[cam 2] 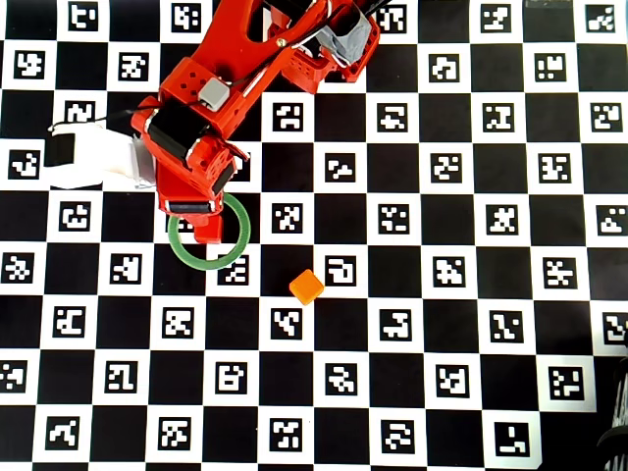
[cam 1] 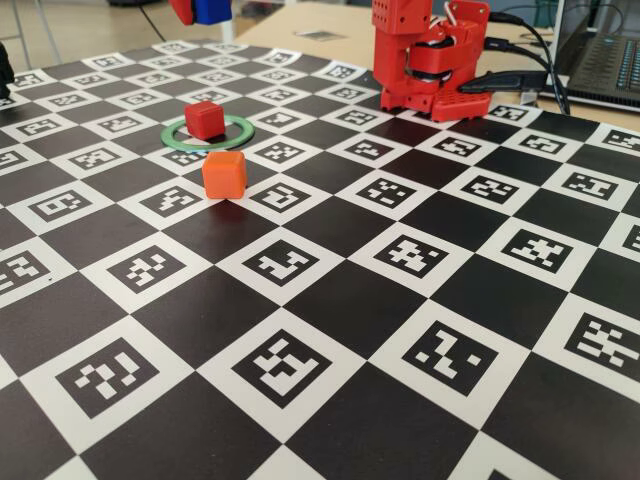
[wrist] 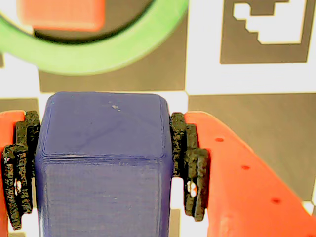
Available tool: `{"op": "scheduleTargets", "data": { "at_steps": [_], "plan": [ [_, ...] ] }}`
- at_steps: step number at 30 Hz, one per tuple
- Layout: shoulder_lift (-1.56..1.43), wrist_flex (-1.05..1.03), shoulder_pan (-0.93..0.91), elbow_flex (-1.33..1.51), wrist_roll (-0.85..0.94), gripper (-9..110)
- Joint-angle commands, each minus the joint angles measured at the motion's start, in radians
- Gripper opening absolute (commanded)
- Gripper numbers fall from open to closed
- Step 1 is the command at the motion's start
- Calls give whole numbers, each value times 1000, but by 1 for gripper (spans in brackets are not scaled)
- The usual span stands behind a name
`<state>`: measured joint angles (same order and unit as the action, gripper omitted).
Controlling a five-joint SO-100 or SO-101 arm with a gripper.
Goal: Grab the red cube then put it in the green circle then put the blue cube on top and finally the orange cube on top
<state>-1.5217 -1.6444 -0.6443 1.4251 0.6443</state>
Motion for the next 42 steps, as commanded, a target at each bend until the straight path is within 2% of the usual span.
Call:
{"op": "scheduleTargets", "data": {
  "at_steps": [1,22,42],
  "plan": [
    [-103,55,-17,8,8,-6],
    [-167,357,0,272,-2,-6],
    [-183,442,9,360,8,-6]
  ]
}}
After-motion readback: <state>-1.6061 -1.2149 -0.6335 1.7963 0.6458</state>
